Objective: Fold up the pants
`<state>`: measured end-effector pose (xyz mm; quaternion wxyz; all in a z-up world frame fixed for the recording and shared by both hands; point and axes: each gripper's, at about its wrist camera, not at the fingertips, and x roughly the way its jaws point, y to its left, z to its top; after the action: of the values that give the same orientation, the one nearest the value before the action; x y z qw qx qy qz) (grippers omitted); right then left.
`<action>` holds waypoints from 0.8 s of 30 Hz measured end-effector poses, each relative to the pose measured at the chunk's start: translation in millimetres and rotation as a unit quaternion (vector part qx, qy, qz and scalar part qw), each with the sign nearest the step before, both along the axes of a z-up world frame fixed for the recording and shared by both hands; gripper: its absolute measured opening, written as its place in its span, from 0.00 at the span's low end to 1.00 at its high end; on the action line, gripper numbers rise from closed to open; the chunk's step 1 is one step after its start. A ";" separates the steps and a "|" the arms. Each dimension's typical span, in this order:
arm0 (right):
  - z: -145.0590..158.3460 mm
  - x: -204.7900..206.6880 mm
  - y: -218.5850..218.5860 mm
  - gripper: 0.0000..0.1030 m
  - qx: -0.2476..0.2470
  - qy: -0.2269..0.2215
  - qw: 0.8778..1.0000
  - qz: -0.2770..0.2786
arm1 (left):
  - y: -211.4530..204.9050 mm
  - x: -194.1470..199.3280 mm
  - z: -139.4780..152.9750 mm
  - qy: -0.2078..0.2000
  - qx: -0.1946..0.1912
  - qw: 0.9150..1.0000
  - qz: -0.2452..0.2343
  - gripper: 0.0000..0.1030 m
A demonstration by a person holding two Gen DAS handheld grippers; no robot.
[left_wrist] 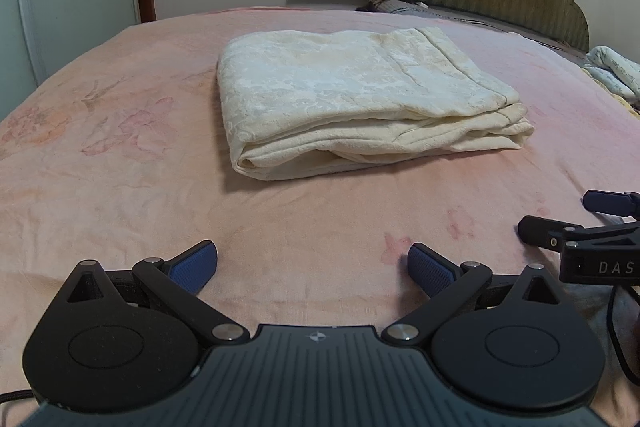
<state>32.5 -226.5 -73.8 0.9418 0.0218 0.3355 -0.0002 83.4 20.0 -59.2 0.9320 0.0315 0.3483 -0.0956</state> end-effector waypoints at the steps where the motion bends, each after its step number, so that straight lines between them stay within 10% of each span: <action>1: 0.8 -0.3 0.6 1.00 0.001 0.000 1.000 -0.004 | -0.1 0.1 0.6 0.003 0.000 1.000 0.002 1.00; 24: 0.3 6.4 17.2 1.00 0.005 -0.002 1.000 -0.009 | -0.6 11.2 1.4 -0.022 0.032 0.997 0.063 1.00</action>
<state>38.9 -209.2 -73.5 0.9423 0.0296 0.3333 -0.0065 94.6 19.5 -57.8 0.9423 0.0409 0.3315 -0.0245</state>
